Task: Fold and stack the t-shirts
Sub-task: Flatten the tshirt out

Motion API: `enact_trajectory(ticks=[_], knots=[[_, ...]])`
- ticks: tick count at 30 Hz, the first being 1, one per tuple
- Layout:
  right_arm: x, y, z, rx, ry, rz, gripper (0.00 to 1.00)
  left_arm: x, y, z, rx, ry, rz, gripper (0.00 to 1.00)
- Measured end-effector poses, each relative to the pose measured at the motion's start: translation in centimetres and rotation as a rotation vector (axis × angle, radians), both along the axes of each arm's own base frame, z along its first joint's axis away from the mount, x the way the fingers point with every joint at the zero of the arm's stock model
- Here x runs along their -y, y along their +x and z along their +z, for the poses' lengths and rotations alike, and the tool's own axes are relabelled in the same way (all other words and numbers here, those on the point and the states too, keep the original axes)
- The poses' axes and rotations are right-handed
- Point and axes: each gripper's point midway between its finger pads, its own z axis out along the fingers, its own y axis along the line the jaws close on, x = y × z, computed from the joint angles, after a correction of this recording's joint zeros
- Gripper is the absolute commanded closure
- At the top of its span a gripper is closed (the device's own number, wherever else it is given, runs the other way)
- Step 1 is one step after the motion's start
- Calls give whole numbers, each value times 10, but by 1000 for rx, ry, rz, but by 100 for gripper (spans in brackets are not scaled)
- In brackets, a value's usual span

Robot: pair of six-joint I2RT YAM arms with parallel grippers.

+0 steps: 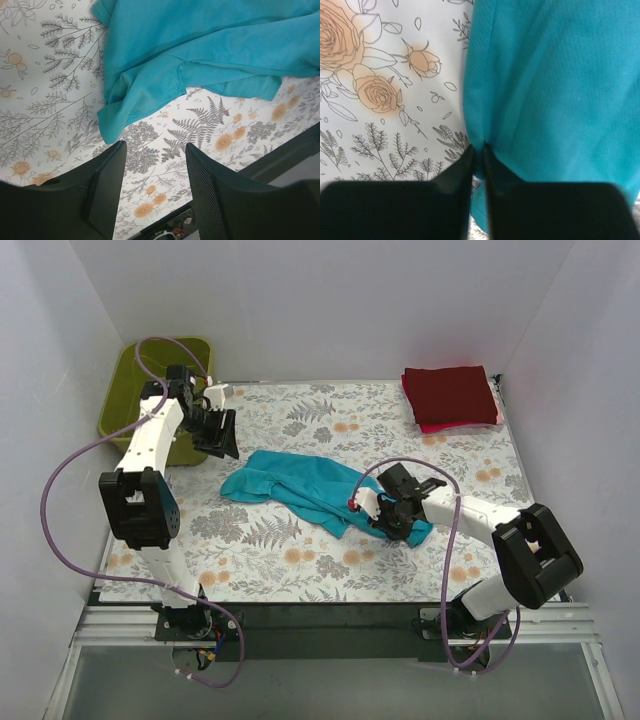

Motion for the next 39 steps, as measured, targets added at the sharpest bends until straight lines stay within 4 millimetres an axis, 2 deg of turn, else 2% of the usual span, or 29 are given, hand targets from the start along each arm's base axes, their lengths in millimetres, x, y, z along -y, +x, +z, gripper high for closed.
enact_trajectory(ticks=[2,5,11,14,20,27,34,39], knots=[[2,0,1,16,-1,-3,99,-3,-3,1,14,17,-14,54],[11,-6,5,30,-15,-7,99,-6,-19,-5,14,63,-55,57],[31,2,41,148,6,-28,99,-8,-61,-40,-53,177,-148,55],[49,7,51,186,-7,-59,99,-6,-74,-52,-78,210,-182,53],[74,8,50,170,-49,-99,99,2,-91,-74,-109,240,-228,50],[84,8,50,165,-64,-109,99,2,-93,-83,-106,258,-249,49],[86,6,51,158,-67,-110,99,13,-129,-95,-199,173,-327,49],[87,4,52,167,-63,-111,99,15,-151,-105,-241,157,-322,51]])
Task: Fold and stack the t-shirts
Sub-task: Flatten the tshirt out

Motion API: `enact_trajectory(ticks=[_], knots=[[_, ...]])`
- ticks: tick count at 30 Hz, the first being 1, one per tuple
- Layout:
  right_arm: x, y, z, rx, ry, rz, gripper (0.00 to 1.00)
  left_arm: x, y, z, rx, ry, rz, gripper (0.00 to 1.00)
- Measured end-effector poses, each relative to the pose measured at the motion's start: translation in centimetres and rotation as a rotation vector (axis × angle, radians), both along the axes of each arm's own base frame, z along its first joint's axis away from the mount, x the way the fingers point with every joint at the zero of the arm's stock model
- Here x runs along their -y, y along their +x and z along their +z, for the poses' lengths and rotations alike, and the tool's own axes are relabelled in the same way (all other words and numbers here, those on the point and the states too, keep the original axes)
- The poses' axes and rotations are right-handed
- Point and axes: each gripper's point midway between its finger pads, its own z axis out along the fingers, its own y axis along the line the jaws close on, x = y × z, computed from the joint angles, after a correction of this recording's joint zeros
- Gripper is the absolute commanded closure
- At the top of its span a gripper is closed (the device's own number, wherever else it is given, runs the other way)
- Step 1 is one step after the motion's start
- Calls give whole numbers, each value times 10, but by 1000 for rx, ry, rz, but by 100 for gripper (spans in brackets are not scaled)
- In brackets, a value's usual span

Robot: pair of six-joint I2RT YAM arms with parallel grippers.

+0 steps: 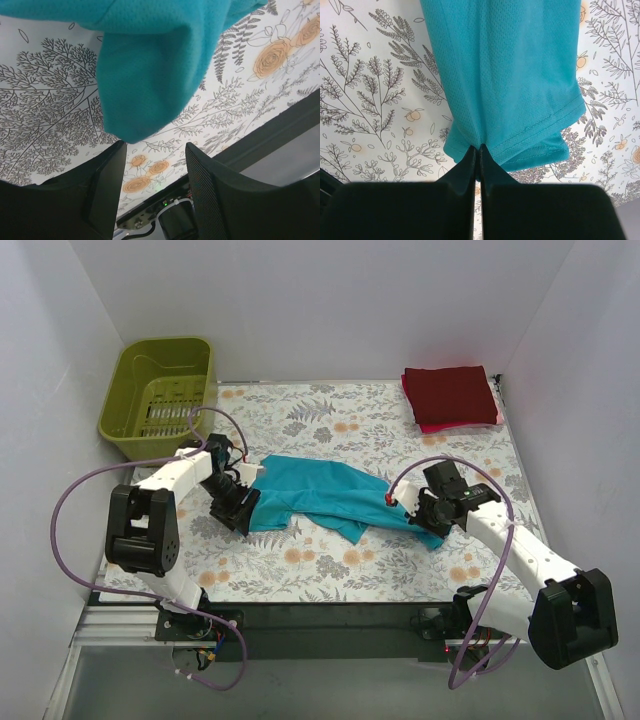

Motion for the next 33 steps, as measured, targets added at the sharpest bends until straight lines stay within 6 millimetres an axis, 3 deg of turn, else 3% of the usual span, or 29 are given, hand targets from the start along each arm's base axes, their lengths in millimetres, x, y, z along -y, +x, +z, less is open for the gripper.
enact_trajectory(ticks=[6,10,14,18,20,23,28,31,33], knots=[[1,-5,-2,-16,-4,1,99,2,-4,-18,2,1,35,55],[1,-5,0,-5,1,0,99,5,0,-24,18,-8,70,68],[1,-5,4,12,8,0,99,10,11,-24,53,-31,104,100],[3,-4,9,32,8,-5,99,14,15,-11,74,-52,108,100],[5,-4,15,48,4,-13,99,17,28,11,127,-70,112,100],[8,8,45,121,10,-38,99,23,62,68,292,-109,131,100],[13,56,139,367,59,-120,99,21,113,196,672,-206,215,100],[20,80,195,515,90,-168,99,14,123,248,812,-242,269,100],[23,86,218,578,98,-184,99,9,127,272,873,-255,297,100]])
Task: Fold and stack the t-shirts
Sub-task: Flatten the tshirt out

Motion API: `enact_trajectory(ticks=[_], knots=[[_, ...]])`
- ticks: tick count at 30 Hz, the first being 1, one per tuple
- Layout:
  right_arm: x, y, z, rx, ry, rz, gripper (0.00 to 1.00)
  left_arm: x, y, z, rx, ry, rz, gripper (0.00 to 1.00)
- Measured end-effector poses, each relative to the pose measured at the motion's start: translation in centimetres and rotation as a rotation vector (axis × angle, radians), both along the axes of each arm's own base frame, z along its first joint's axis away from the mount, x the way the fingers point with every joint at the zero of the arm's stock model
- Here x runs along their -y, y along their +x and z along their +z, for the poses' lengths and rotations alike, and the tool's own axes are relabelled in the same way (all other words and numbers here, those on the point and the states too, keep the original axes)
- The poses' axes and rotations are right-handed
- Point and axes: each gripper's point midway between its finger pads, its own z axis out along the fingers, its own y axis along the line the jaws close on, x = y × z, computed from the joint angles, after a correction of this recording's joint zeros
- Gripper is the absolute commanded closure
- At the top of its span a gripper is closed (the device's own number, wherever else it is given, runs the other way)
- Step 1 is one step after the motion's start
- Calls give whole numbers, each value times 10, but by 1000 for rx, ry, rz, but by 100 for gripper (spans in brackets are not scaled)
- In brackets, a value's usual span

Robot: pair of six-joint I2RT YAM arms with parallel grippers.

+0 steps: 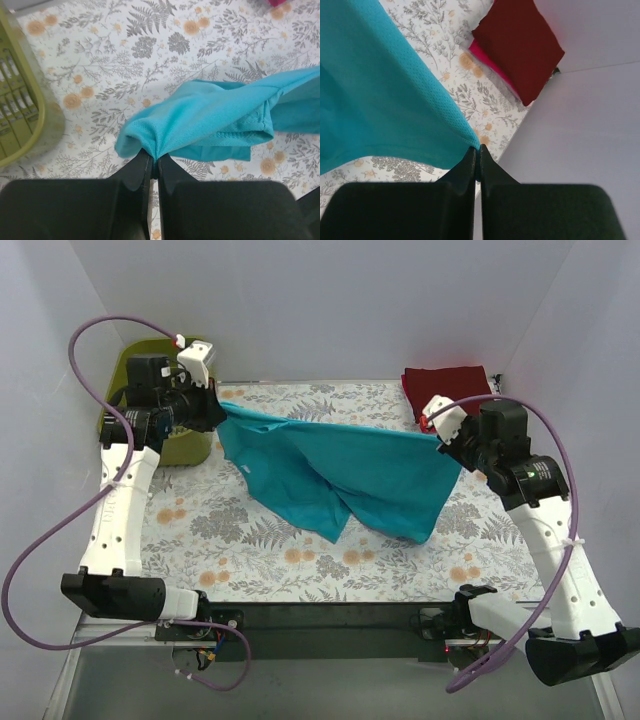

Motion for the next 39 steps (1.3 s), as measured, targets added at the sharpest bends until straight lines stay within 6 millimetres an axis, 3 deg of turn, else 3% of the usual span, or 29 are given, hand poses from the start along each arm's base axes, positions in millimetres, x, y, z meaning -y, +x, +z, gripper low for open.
enact_trajectory(ticks=[6,11,14,17,21,23,24,26,27,28,29,31,32,34,37,39], knots=[[8,-9,43,90,10,-24,99,-5,-13,32,53,-15,46,100],[17,-16,132,316,59,-61,99,-14,-32,99,246,-60,118,100],[17,-17,166,416,101,-70,99,-4,-55,121,303,-105,61,100],[5,-18,167,405,151,-25,99,15,-73,110,243,-132,-74,100],[-7,-29,121,263,172,32,99,34,-87,62,48,-133,-188,100],[-4,-29,113,213,160,9,99,33,-81,60,8,-124,-150,100],[-3,-24,120,214,156,-9,99,30,-74,72,27,-127,-115,100],[-2,-12,152,270,177,-36,99,27,-55,121,147,-158,-61,100],[-3,2,189,356,214,-55,99,26,-48,146,219,-181,-47,100],[-4,6,199,382,225,-59,99,24,-43,174,303,-206,-37,100],[-6,12,222,431,255,-66,99,25,-43,195,371,-231,-49,100],[-11,23,260,525,320,-61,99,31,-51,217,451,-260,-107,100],[-17,24,270,549,348,-33,99,37,-57,220,467,-266,-161,100],[-28,17,267,536,377,31,99,52,-78,213,487,-251,-300,100],[-42,-12,226,440,385,136,99,60,-105,181,467,-210,-413,100],[-36,-29,198,392,348,138,99,53,-108,172,446,-196,-352,100]])
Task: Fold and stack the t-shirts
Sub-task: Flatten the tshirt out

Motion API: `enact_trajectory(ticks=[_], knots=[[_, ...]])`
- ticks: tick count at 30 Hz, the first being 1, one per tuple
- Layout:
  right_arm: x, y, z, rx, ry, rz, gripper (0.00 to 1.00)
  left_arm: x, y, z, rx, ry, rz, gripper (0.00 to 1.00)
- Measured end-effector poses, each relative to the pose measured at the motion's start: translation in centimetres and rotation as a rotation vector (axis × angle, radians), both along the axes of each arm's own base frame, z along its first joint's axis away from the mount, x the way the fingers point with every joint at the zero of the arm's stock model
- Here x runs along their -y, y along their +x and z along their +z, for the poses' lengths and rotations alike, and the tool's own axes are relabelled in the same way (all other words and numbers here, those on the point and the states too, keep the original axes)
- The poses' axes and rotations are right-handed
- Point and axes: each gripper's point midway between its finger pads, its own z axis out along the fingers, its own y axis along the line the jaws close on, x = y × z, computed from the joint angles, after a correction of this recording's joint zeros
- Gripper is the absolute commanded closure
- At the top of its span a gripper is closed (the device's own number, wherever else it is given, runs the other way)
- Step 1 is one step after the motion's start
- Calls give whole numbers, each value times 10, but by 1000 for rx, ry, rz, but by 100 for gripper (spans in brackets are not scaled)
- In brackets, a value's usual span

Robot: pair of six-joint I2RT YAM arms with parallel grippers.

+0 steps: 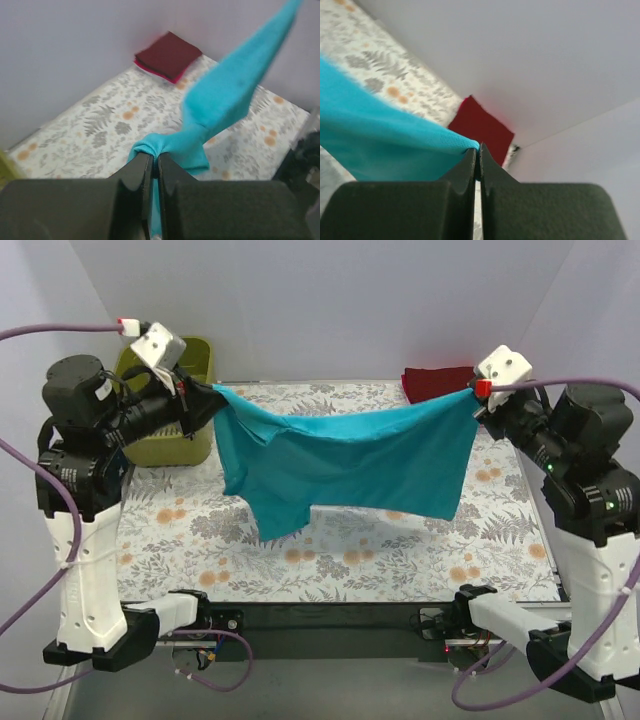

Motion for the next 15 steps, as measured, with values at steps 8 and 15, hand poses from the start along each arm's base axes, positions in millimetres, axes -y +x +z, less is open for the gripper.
enact_trajectory(ticks=[8,15], knots=[[17,34,88,223,15,-134,99,-13,54,88,146,-110,164,100],[34,18,84,256,-9,-199,99,-28,38,45,53,-119,266,100]])
